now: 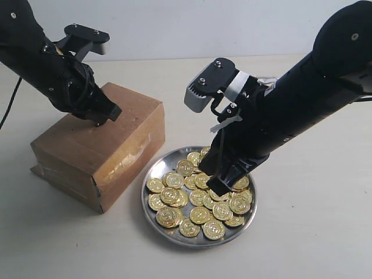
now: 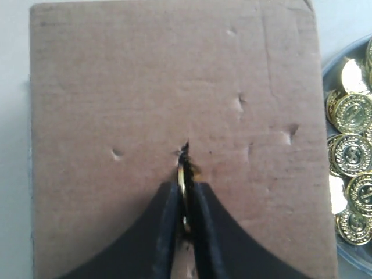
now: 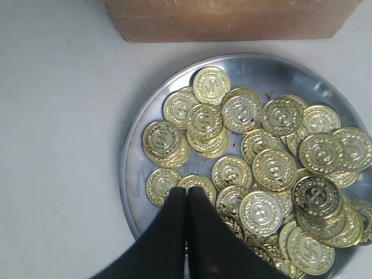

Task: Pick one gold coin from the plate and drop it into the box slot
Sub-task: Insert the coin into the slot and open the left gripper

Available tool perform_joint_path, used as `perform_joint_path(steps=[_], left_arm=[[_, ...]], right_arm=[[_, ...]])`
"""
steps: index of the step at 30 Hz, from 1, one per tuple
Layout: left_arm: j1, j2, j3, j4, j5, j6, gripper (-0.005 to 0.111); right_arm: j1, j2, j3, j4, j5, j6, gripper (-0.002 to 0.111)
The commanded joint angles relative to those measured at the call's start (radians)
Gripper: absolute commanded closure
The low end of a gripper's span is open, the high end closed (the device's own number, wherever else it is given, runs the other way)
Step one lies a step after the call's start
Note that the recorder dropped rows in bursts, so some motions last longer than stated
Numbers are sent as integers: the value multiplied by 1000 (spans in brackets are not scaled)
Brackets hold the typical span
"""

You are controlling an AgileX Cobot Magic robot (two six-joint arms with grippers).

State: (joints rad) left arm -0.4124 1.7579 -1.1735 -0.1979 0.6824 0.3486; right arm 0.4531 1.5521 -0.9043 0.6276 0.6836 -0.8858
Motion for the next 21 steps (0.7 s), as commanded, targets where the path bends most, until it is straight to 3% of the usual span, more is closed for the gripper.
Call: perform_joint_path(steps=[1,5,21], left_arm=[[-8,-1,-5,2,2,-11,70],[-8,-4,-5,2,10,-16,55],[-8,-233,-5,2,48,-16,54]], right_arm=[[1,-1,-1,2,-3,-2,108],[1,-1,-1,2,-3,-2,108],[1,-1,-1,2,-75,-3,108]])
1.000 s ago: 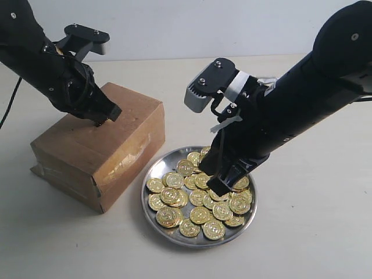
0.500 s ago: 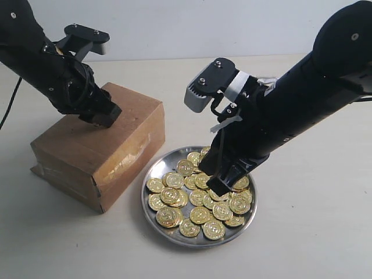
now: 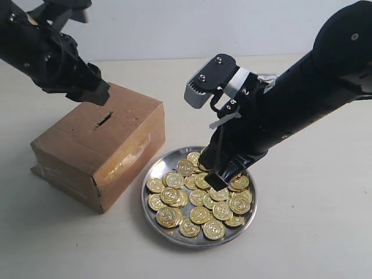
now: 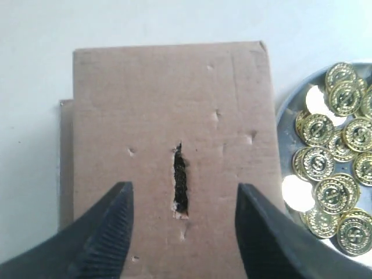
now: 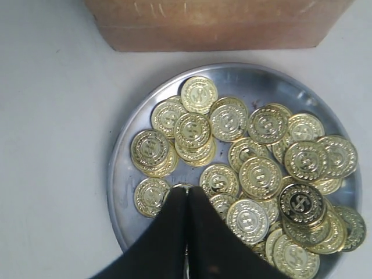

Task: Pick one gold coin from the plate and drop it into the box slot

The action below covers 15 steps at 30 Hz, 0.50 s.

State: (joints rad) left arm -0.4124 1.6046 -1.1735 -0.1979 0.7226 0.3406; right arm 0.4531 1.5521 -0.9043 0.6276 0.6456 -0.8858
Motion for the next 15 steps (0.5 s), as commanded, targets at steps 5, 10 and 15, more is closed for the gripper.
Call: perform_joint_path(steps=[5,10,15], left_arm=[[-8,-207,-5,2,8,-8,54],[-8,-338,-5,2,26,-8,54],[-8,-481,-5,2,61,-8,54]], right_arm=[[1,-1,-1,2,-37,-3,108],[1,-1,-1,2,-37,-3,108],[1,-1,-1,2,-37,-3,108]])
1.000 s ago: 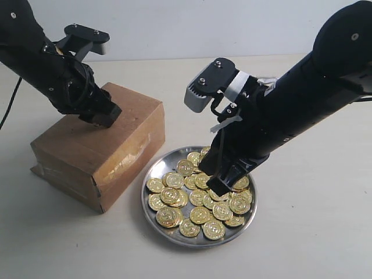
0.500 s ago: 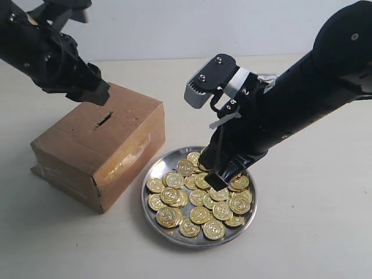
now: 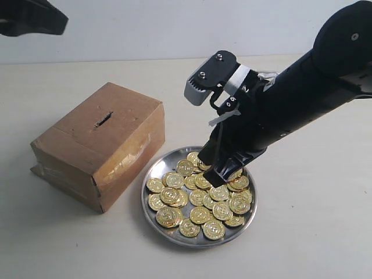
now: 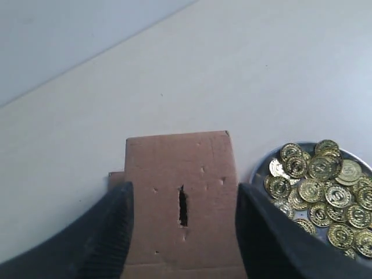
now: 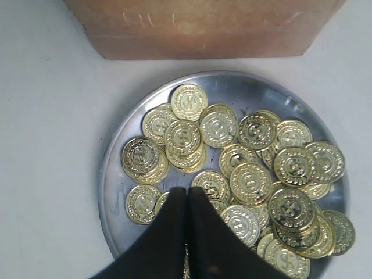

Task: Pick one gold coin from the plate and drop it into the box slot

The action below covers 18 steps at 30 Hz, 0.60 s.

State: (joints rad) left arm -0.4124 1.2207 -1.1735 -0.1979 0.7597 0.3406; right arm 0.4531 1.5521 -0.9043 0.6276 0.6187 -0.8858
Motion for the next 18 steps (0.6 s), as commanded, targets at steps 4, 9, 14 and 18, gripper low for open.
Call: perform_joint_path(steps=[4,9,14,18], left_arm=[[-8,-174,-5,2,23,-8,54],[-8,-233,-5,2,23,-6,54],[-8,-248,-5,2,23,-6,54],[-8,-248,-5,2,23,-6,54]], right_arm=[[1,-1,-1,2,-10,-3,108],[1,-1,-1,2,-10,-3,108],[1,-13,-1,2,-14,-3,108],[1,-60,-1,2,-14,-3,108]])
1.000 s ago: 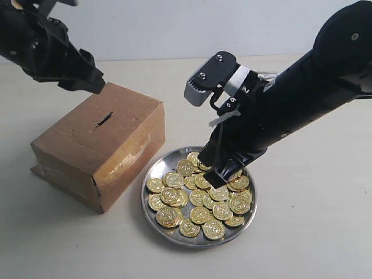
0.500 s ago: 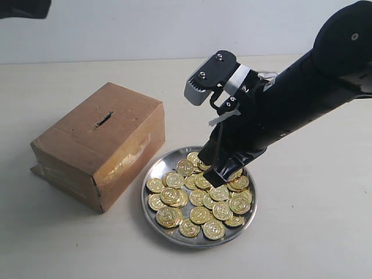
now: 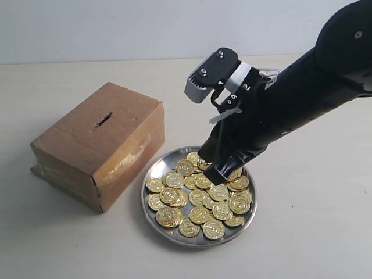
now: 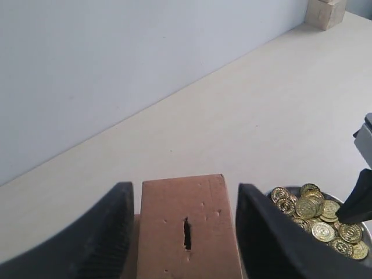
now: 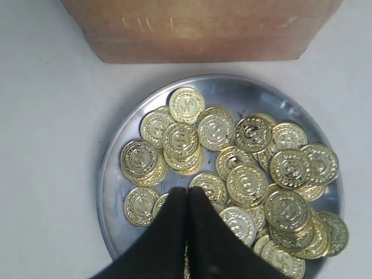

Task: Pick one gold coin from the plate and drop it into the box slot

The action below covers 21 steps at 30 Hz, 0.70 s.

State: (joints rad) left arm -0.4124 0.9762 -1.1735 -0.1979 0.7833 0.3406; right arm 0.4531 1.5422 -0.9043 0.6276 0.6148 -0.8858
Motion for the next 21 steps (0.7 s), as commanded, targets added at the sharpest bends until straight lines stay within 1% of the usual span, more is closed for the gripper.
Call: perform_joint_path(steps=[1,8,13,17,21], left_arm=[[-8,-3,-5,2,0,-6,54],[-5,-58,-5,2,0,-4,54],[-3,-150,-5,2,0,-4,54],[56,-241,-5,0,0,-4,54],[138,-339,-5,0,0,-4,54]], right_arm=[[1,-71,-1,2,-10,-3,108],[1,-282,-1,2,-10,-3,108],[1,-477,-1,2,-10,-3,108],[-18,-634,-1,5,-10,-3,108],[-111,-772,-1,9,-10,-3,108]])
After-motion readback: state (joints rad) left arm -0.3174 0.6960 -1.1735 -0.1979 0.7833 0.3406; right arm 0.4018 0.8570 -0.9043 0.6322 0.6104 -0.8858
